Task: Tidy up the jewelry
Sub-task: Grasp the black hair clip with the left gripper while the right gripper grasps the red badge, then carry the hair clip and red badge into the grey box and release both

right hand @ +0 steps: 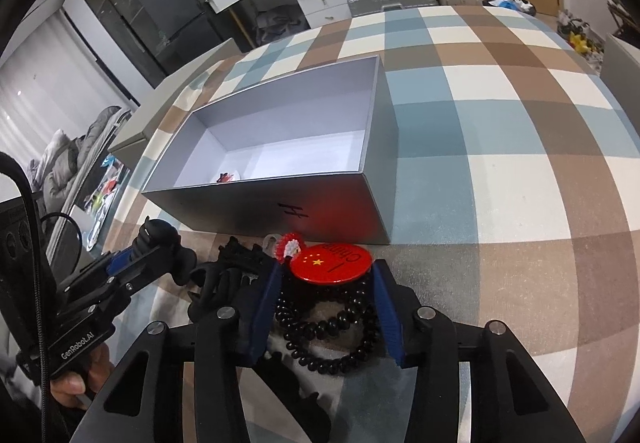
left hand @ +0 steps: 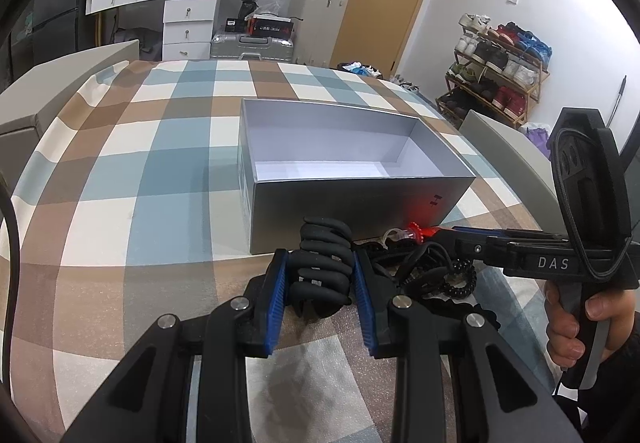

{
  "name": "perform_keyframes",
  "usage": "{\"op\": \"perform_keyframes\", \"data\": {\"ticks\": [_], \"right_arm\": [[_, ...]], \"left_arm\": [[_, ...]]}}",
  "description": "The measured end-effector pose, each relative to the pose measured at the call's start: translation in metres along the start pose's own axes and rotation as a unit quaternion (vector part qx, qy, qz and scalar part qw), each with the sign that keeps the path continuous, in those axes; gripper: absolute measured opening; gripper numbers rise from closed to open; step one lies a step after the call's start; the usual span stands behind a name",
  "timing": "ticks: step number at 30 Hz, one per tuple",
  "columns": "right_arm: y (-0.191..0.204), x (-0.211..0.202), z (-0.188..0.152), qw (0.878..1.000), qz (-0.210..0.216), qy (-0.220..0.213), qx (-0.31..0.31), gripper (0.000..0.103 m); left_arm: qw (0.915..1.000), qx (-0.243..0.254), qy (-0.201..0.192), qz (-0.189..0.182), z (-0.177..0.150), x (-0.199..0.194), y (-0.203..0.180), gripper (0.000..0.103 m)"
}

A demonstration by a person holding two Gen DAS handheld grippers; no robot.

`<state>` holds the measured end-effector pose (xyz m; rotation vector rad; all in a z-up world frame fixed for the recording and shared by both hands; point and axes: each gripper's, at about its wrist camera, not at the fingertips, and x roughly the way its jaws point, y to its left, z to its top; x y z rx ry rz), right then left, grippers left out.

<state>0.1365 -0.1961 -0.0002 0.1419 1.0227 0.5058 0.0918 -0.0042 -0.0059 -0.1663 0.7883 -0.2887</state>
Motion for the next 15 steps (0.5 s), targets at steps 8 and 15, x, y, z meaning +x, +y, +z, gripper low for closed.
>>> {"op": "perform_keyframes", "data": {"ticks": [8, 15], "right_arm": [[0.002, 0.005, 0.005, 1.000, -0.006, -0.001, -0.003, 0.044], [0.003, -0.006, 0.000, 1.000, -0.004, -0.021, -0.012, 0.042]], "left_arm": [[1.0000, -0.004, 0.001, 0.002, -0.001, -0.001, 0.002, 0.026], [1.0000, -0.005, -0.003, 0.003, 0.000, -0.004, 0.002, 0.026]]}}
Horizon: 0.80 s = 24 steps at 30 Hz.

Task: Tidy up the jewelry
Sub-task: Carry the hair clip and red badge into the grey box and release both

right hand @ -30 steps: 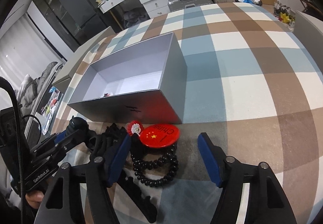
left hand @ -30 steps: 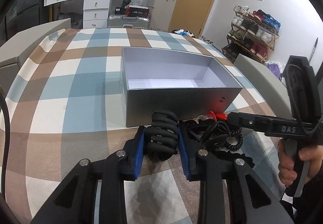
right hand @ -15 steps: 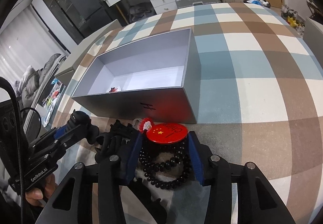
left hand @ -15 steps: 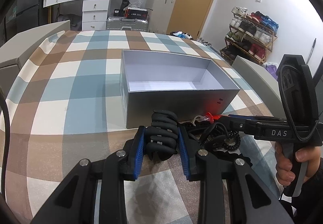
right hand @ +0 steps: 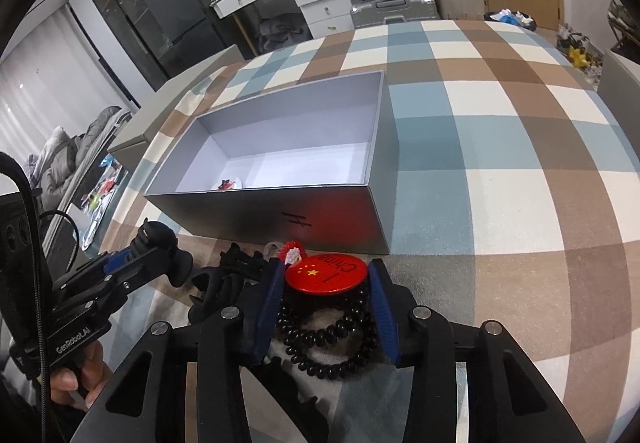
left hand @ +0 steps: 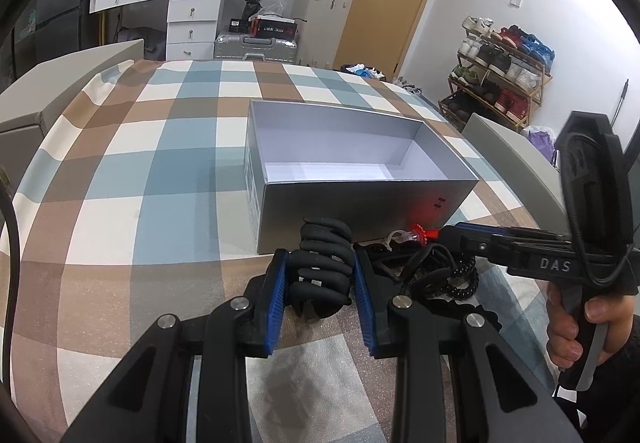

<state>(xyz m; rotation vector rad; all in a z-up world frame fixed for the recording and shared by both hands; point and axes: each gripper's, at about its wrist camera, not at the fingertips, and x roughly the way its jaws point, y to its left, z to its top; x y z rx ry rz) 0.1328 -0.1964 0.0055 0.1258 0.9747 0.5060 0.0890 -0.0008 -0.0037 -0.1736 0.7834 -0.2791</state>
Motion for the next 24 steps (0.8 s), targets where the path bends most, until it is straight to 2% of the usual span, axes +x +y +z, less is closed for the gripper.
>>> {"op": "perform_keyframes", "data": {"ticks": [7, 15, 24], "right_arm": [[-0.001, -0.026, -0.004, 0.999, 0.022, -0.034, 0.004, 0.042], [0.006, -0.060, 0.003, 0.994, 0.049, -0.098, -0.001, 0.042], [0.018, -0.070, 0.022, 0.989, 0.061, -0.130, -0.020, 0.042]], "left_arm": [[0.9999, 0.004, -0.012, -0.001, 0.004, -0.007, -0.003, 0.026], [0.9988, 0.017, -0.045, -0.004, 0.019, -0.023, -0.009, 0.026], [0.9974, 0.027, -0.067, 0.006, 0.038, -0.020, -0.012, 0.026]]}}
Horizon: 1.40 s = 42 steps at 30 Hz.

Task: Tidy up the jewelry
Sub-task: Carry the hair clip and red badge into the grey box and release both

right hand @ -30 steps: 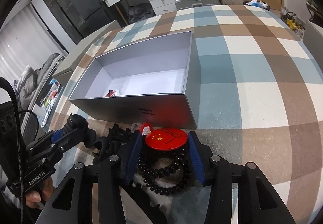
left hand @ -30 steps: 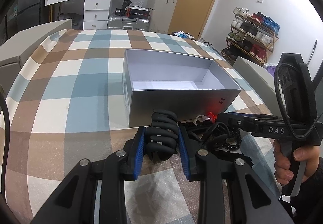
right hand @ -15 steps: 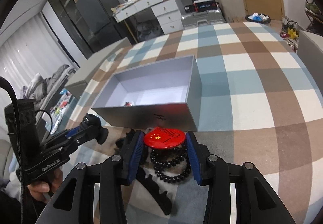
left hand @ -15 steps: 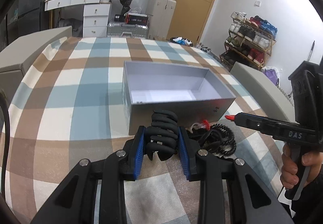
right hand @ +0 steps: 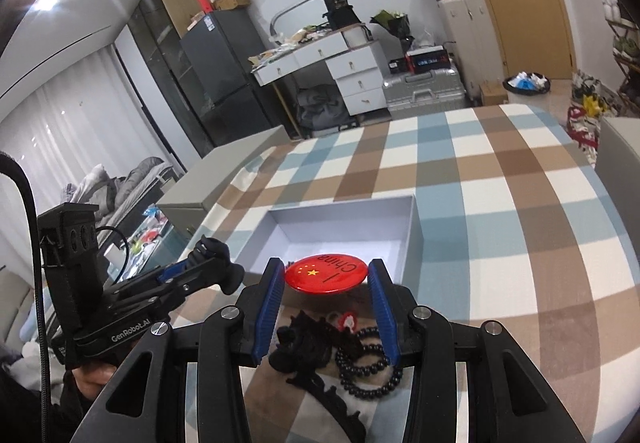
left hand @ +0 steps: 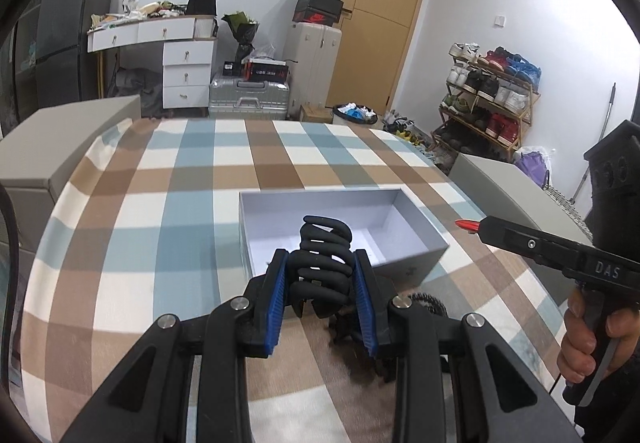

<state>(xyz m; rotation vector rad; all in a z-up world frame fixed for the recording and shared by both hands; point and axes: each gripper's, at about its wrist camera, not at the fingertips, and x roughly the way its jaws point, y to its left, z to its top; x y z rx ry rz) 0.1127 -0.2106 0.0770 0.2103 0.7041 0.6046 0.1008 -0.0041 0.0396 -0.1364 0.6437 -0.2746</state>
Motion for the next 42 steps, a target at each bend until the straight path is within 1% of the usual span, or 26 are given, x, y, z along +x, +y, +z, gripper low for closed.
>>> {"op": "perform_keyframes", "data": {"ticks": [4, 9, 17, 25, 42], "right_arm": [[0.000, 0.005, 0.007, 1.000, 0.003, -0.003, -0.003, 0.042], [-0.003, 0.012, 0.013, 1.000, 0.000, 0.000, 0.002, 0.042], [-0.008, 0.024, 0.014, 1.000, 0.001, 0.013, 0.015, 0.042], [-0.011, 0.037, 0.011, 0.999, 0.000, 0.031, 0.019, 0.042], [-0.016, 0.055, 0.008, 0.998, -0.003, 0.052, 0.024, 0.042]], "left_arm": [[0.9999, 0.004, -0.007, 0.011, 0.007, 0.005, 0.000, 0.026], [0.9998, 0.002, -0.010, 0.015, 0.014, 0.015, 0.001, 0.026], [0.9997, 0.005, -0.012, 0.023, 0.020, 0.024, 0.000, 0.026], [0.9995, 0.008, -0.001, 0.031, 0.018, 0.034, -0.001, 0.026], [0.9994, 0.006, 0.022, 0.028, 0.017, 0.048, -0.001, 0.026]]}}
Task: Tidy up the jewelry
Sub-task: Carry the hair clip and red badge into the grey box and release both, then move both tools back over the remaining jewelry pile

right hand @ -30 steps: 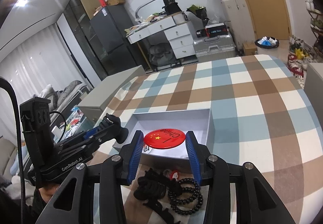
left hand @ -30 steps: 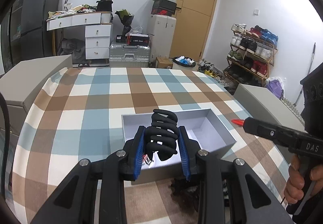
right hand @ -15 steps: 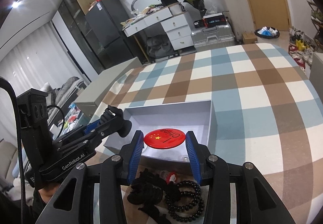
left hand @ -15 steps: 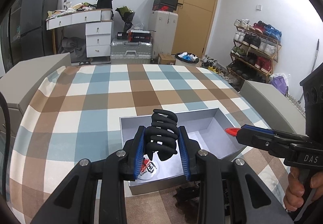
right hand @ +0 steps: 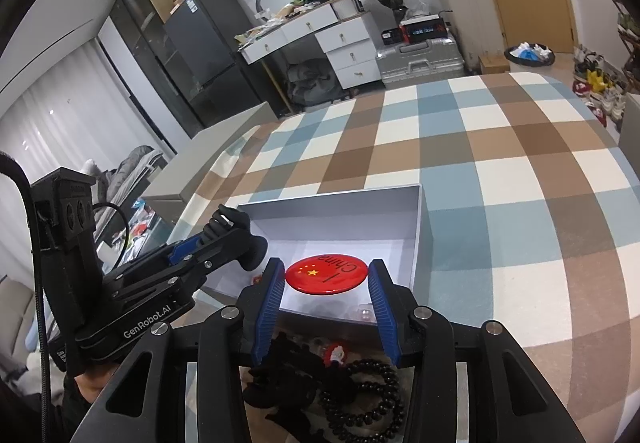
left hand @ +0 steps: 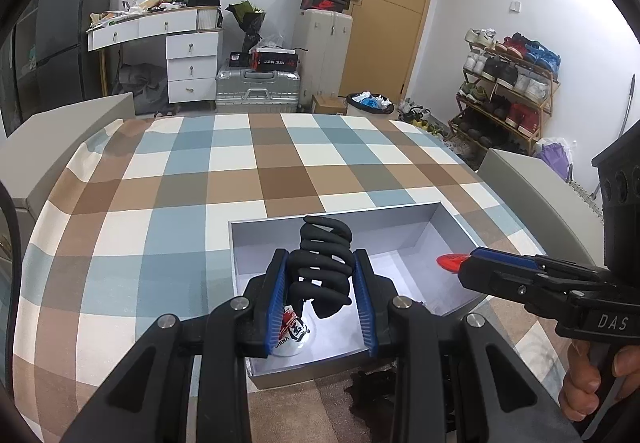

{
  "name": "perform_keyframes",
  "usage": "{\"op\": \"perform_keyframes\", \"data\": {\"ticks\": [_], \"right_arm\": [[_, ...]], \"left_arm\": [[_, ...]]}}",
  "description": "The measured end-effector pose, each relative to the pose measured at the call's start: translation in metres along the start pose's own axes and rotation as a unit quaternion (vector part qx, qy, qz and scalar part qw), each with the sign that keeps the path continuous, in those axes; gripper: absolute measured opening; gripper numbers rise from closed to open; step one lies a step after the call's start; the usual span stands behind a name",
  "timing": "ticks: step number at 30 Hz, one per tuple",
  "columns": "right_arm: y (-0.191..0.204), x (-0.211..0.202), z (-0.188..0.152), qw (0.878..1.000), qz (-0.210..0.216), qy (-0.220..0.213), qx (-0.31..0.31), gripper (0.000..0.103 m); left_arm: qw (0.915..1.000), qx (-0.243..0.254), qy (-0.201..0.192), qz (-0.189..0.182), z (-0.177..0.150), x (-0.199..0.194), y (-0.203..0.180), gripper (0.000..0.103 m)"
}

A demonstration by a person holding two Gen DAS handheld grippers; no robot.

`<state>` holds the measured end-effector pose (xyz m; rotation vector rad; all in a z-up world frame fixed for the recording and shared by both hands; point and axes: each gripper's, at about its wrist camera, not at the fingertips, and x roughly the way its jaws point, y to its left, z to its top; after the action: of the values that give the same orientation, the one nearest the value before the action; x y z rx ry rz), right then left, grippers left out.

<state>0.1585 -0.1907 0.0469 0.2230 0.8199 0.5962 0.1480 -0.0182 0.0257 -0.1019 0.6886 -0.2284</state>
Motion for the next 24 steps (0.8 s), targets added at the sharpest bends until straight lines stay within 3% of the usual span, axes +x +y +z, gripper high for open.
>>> {"op": "perform_keyframes", "data": {"ticks": [5, 8, 10, 12, 18, 21, 24], "right_arm": [[-0.001, 0.000, -0.001, 1.000, 0.001, -0.001, 0.002, 0.043], [0.002, -0.004, -0.001, 1.000, 0.001, -0.009, -0.004, 0.049], [0.003, -0.007, -0.001, 1.000, -0.007, -0.020, -0.010, 0.050], [0.004, -0.012, -0.001, 0.999, -0.014, -0.024, -0.016, 0.058], [-0.003, -0.031, -0.008, 0.999, -0.043, -0.033, -0.009, 0.093], [-0.009, -0.040, -0.016, 0.997, -0.063, -0.033, -0.003, 0.101], [-0.014, -0.045, -0.025, 0.997, -0.079, -0.021, -0.001, 0.101]], "left_arm": [[1.0000, 0.003, 0.008, -0.002, -0.001, 0.003, -0.002, 0.026], [0.9999, 0.009, 0.003, -0.005, -0.002, 0.000, -0.005, 0.026], [0.9999, 0.013, 0.002, -0.009, -0.002, -0.002, -0.007, 0.037], [0.9998, 0.018, -0.003, -0.005, -0.001, -0.008, -0.009, 0.071], [0.9996, 0.015, -0.020, -0.012, -0.004, -0.026, -0.010, 0.102], [0.9997, 0.011, -0.021, -0.006, -0.010, -0.032, -0.008, 0.102], [0.9999, 0.001, -0.010, -0.004, -0.019, -0.035, -0.004, 0.102]]}}
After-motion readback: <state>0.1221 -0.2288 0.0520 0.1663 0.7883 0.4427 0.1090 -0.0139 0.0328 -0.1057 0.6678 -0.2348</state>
